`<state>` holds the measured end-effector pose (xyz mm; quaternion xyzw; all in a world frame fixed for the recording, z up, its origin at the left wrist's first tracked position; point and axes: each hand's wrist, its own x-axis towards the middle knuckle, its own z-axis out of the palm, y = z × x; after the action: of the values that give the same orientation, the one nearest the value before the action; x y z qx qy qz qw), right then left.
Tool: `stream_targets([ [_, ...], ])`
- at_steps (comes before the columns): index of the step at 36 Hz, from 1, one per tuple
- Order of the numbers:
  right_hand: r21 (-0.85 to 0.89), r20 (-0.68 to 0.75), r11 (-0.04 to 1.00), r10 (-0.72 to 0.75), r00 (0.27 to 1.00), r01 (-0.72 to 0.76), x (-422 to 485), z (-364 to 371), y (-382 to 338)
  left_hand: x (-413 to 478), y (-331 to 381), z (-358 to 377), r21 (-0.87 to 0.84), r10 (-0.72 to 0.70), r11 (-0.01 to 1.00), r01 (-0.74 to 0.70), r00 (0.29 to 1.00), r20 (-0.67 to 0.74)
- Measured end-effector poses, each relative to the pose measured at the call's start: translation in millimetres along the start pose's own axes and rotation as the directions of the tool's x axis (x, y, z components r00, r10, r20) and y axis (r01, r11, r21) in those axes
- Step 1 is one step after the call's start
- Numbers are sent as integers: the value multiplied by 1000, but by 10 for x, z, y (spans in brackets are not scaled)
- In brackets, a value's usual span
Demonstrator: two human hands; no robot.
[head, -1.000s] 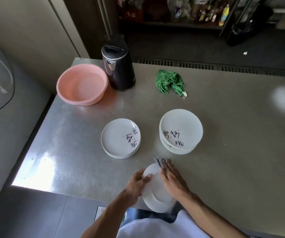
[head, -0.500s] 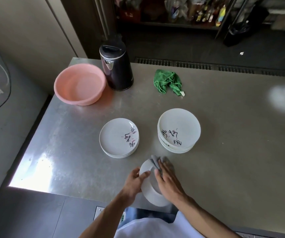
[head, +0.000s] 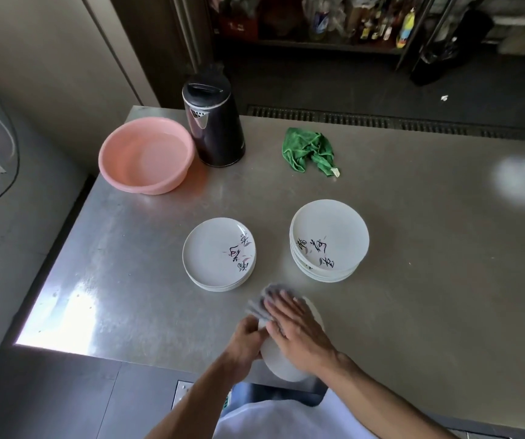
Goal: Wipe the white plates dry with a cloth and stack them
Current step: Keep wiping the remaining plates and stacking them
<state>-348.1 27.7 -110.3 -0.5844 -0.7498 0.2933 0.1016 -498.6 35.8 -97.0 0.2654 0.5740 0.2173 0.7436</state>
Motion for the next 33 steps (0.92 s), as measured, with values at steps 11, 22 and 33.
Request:
stream_targets([
  [11,167,33,973,154,988,-157,25,-89,29,-6,96,-136,-78,-50,995,54,997,51],
  [22,25,-56,963,270,961,-269,60,-256,-99,-28,87,-96,16,-66,998,65,994,85],
  [33,102,125,891,429,895,-442,70,-109,182,-26,71,-114,-143,-83,986,90,995,51],
])
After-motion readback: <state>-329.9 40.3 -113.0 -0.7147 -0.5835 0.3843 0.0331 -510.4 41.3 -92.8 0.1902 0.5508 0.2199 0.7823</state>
